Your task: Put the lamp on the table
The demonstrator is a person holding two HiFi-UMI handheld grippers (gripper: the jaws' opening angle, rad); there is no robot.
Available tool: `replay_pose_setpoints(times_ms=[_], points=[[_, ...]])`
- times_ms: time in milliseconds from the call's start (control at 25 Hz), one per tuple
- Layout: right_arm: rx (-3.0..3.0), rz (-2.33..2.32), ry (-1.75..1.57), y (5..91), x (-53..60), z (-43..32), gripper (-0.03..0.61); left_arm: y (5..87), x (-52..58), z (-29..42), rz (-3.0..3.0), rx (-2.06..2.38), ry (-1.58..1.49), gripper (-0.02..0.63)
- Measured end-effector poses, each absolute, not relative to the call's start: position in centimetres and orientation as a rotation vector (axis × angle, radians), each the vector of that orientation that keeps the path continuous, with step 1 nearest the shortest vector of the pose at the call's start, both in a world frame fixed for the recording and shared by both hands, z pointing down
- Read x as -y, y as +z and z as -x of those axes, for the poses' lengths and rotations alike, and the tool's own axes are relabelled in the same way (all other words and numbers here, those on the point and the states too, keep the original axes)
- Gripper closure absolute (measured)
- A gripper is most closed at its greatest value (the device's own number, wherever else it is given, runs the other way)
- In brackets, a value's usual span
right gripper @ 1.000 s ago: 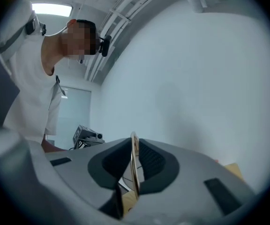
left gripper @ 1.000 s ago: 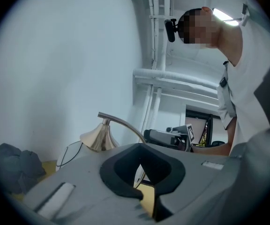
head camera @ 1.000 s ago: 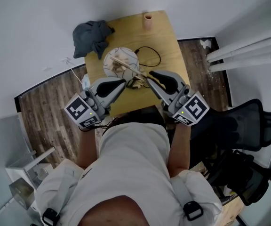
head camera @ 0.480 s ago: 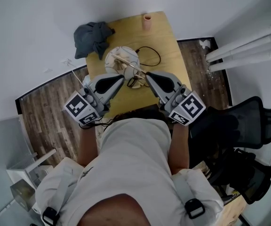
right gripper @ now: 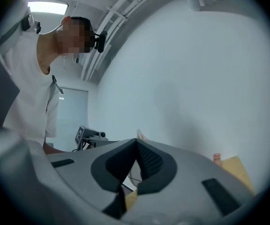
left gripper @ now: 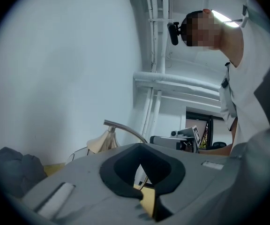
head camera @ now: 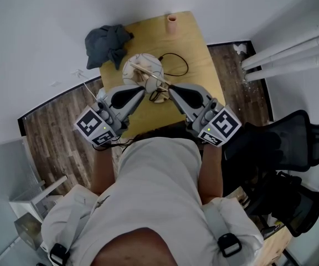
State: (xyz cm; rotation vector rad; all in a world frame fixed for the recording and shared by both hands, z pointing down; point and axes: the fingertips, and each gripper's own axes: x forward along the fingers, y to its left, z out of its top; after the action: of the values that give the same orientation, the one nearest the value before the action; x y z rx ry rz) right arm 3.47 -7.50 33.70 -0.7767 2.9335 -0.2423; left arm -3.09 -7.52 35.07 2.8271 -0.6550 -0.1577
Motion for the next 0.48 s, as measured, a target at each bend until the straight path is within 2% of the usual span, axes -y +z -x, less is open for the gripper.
replay_pose_setpoints(times_ms=[480], points=[[-2.947, 0.765, -0.247, 33.84, 7.56, -3.27, 0.591, 34.89, 7.70, 2.92, -2.836, 0.635, -0.152, 0.614]])
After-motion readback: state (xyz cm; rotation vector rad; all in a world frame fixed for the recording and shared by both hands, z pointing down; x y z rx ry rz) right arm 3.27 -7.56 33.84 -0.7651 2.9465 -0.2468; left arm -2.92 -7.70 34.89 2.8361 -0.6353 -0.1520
